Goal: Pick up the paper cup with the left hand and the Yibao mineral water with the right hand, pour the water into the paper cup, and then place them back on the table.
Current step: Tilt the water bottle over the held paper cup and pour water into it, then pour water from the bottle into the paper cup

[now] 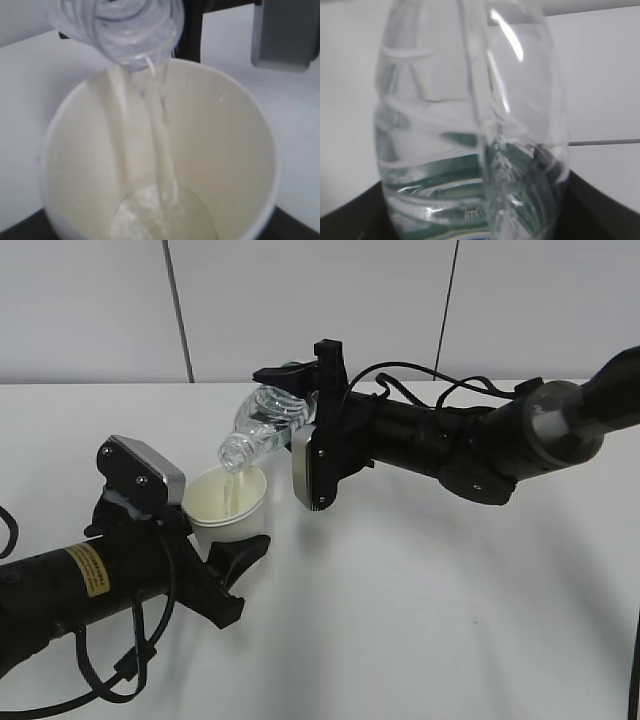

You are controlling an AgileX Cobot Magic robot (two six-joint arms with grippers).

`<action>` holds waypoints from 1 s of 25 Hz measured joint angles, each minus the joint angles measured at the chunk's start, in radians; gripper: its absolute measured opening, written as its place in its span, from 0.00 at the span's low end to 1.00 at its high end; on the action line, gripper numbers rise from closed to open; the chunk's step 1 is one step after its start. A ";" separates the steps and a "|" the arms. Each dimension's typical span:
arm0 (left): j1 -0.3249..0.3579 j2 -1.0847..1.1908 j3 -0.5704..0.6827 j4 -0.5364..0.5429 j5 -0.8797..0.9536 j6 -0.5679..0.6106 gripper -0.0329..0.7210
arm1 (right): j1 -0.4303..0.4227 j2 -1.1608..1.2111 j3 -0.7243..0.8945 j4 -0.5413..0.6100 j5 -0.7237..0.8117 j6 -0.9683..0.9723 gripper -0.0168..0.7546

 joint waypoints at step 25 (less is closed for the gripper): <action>0.000 0.000 0.000 0.023 0.002 0.000 0.60 | 0.000 0.000 0.000 0.014 -0.003 -0.026 0.64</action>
